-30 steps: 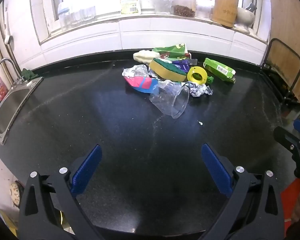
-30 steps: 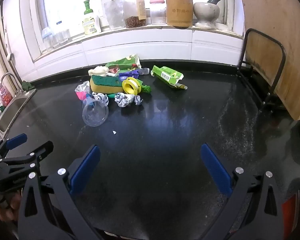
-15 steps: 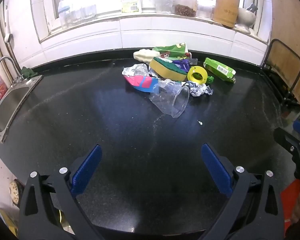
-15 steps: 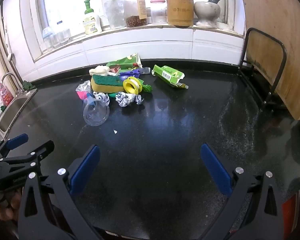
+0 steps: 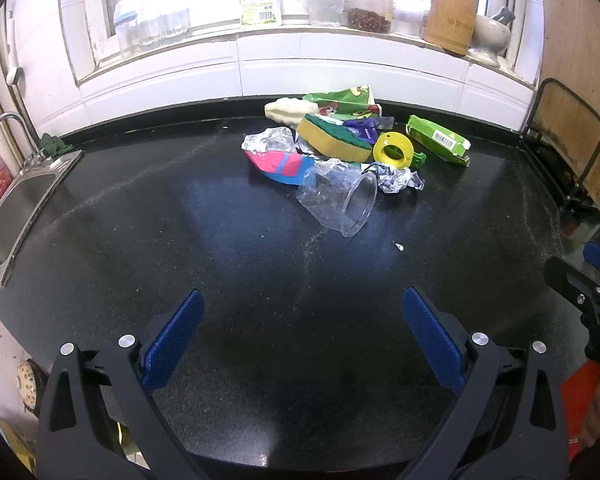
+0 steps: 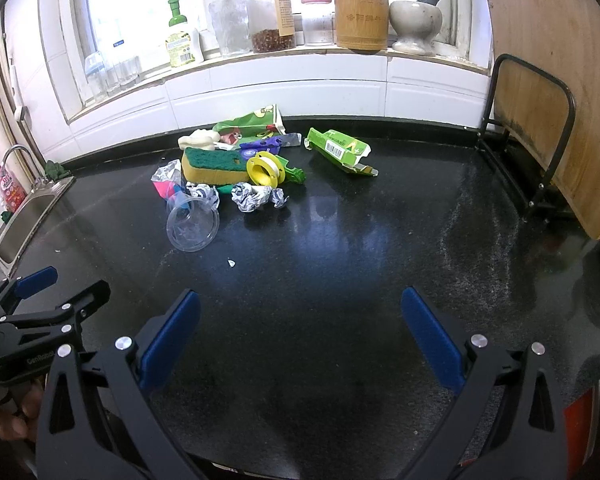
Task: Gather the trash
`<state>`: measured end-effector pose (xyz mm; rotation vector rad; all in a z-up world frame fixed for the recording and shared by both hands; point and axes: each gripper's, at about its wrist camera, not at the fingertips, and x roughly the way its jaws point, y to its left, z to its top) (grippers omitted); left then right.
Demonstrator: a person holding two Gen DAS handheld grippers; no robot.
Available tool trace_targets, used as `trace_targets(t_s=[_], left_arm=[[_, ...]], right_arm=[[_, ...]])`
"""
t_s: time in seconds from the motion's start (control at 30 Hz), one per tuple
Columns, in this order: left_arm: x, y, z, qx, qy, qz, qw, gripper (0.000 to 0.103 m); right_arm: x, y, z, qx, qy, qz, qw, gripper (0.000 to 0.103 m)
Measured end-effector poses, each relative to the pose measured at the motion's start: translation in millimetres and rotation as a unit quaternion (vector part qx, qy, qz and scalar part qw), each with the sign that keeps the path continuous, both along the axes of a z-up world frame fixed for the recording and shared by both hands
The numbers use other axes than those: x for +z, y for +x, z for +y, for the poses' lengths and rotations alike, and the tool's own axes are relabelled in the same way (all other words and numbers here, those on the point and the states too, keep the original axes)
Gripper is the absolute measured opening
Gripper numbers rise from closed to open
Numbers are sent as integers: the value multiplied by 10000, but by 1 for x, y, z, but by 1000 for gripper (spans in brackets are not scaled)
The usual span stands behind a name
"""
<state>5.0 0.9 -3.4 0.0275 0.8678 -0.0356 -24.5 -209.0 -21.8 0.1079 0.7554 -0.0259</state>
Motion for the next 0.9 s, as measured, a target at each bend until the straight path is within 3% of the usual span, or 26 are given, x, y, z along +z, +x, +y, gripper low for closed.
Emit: trace_targets(t_s=[0.9], left_arm=[[-1, -1, 0, 3, 12, -6, 10000, 97]], right_arm=[[-2, 0, 1, 2, 19, 38, 10000, 97]])
